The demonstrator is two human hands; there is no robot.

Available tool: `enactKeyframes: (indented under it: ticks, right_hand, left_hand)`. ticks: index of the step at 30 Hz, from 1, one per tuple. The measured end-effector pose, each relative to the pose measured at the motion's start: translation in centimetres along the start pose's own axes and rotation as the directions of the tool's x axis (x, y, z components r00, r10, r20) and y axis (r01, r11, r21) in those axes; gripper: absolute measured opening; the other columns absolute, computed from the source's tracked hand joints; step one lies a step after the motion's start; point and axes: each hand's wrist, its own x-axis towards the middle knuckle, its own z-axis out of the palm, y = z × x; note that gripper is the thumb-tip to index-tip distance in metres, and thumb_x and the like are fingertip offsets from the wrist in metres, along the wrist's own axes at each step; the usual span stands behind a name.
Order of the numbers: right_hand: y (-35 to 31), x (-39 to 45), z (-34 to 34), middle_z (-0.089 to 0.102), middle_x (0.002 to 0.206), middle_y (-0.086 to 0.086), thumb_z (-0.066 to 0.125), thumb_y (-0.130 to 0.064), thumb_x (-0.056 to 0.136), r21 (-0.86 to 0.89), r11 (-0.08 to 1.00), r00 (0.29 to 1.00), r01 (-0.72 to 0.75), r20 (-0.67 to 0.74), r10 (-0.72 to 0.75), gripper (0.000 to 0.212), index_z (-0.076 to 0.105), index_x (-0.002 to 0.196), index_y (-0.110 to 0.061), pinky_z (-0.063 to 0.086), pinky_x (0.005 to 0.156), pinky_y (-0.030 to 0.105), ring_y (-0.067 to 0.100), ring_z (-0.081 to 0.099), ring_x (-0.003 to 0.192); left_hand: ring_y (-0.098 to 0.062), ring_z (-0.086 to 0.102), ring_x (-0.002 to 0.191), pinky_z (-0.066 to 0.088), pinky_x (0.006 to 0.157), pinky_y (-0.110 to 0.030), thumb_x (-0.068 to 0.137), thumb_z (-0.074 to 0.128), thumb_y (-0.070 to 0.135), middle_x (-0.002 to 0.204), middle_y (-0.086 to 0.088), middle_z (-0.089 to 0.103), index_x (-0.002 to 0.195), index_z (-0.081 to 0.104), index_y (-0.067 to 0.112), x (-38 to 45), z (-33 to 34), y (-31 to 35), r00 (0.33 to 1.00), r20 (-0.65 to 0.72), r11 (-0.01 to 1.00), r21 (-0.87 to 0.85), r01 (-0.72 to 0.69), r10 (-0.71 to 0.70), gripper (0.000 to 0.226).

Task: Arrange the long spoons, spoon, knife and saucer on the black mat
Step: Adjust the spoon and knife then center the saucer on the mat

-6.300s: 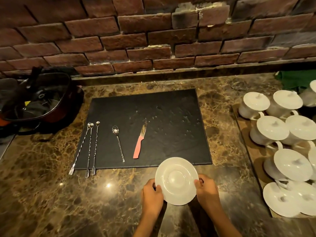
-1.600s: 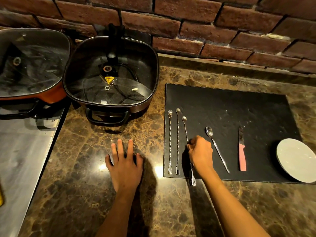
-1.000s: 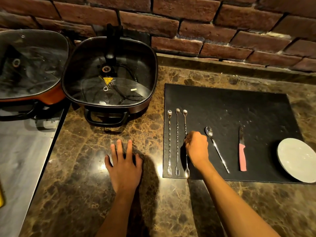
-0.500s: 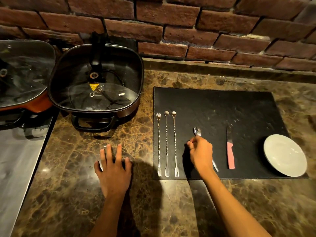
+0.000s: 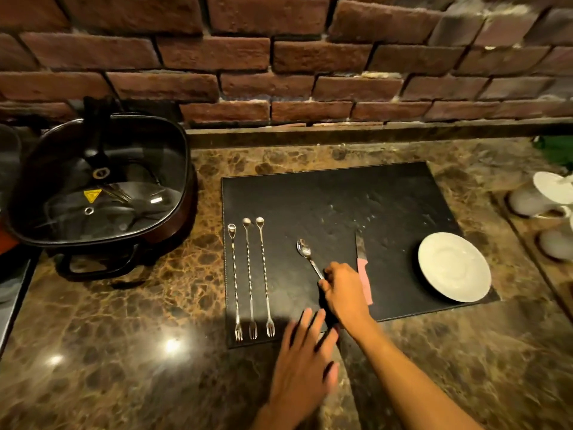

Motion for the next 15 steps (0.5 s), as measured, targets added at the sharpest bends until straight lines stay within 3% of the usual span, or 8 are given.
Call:
enactKeyframes:
  ticks: [3, 10, 15]
  right_hand:
    - [-0.2, 0.2, 0.3, 0.060, 0.095, 0.018, 0.058, -0.010, 0.085, -0.034, 0.999, 1.000, 0.022, 0.017, -0.022, 0.006, 0.058, 0.088, -0.004, 0.046, 0.072, 0.044, 0.040, 0.058, 0.089]
    - [-1.4, 0.5, 1.1, 0.062, 0.095, 0.020, 0.051, -0.010, 0.088, -0.010, 1.000, 1.000, 0.016, 0.022, -0.015, 0.008, 0.057, 0.088, -0.004, 0.043, 0.066, 0.043, 0.043, 0.057, 0.088]
    - [-2.5, 0.8, 1.4, 0.062, 0.094, 0.019, 0.050, -0.010, 0.088, 0.018, 1.000, 1.000, 0.023, 0.017, -0.023, 0.009, 0.056, 0.086, -0.004, 0.044, 0.067, 0.044, 0.044, 0.057, 0.086]
  left_hand:
    - [-0.033, 0.032, 0.146, 0.026, 0.113, -0.054, 0.073, 0.061, 0.060, 0.153, -0.010, 0.052, 0.126, 0.064, 0.029, 0.1, 0.9, 0.7, 0.990, 0.136, 0.995, 0.095, 0.013, -0.026, 0.062]
    - [-0.031, 0.036, 0.146, 0.026, 0.114, -0.053, 0.077, 0.061, 0.054, 0.153, -0.006, 0.050, 0.138, 0.054, 0.029, -0.1, 1.3, 0.4, 0.994, 0.112, 0.998, 0.053, 0.014, -0.020, 0.066]
    - [-0.030, 0.036, 0.145, 0.027, 0.114, -0.052, 0.074, 0.063, 0.054, 0.149, -0.007, 0.055, 0.133, 0.057, 0.029, -0.1, 1.3, 0.3, 0.986, 0.159, 0.999, -0.007, 0.044, -0.042, 0.064]
